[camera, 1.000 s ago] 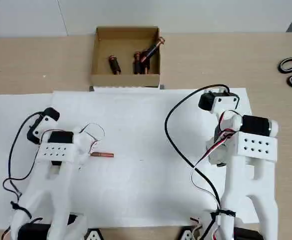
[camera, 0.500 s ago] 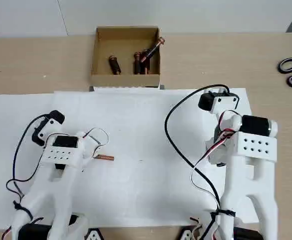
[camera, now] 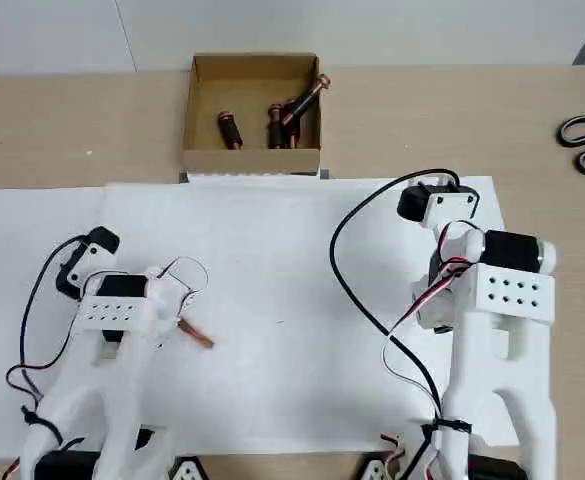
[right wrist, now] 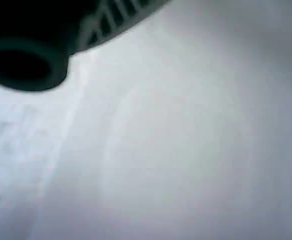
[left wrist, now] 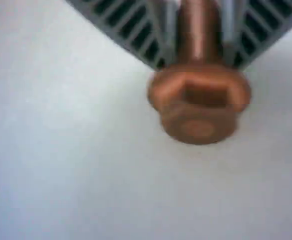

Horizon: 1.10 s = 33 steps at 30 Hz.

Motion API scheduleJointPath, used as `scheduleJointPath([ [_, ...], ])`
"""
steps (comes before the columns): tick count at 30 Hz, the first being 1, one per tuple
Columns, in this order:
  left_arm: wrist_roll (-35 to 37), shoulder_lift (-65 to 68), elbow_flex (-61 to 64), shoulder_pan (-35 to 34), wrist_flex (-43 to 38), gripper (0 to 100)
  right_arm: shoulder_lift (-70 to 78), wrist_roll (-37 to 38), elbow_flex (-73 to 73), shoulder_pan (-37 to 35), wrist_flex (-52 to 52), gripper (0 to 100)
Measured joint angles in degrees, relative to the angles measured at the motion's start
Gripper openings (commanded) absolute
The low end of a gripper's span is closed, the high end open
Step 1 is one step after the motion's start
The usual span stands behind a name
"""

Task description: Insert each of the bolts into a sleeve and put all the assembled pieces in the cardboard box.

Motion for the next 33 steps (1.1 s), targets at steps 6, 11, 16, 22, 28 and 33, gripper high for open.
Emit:
scheduleJointPath([
  [6,0.00,0.00,0.00,-0.26,0.00,1,0.00,0.00,0.00,0.00,0.00,0.6],
  [11,0.00,0.00,-0.09,-0.62,0.00,1,0.00,0.00,0.00,0.00,0.00,0.6],
  [16,0.00,0.79,-5.89,-1.32,4.66,1,0.00,0.00,0.00,0.00,0.00,0.6],
  [22,-6.15,0.79,-20.13,-1.32,13.27,1,0.00,0.00,0.00,0.00,0.00,0.6],
  [28,-15.82,0.79,-28.40,-1.58,18.81,1,0.00,0.00,0.00,0.00,0.00,0.5],
  [33,-22.15,0.79,-33.85,-1.76,21.19,1,-4.22,0.00,-0.97,0.09,3.52,0.5],
])
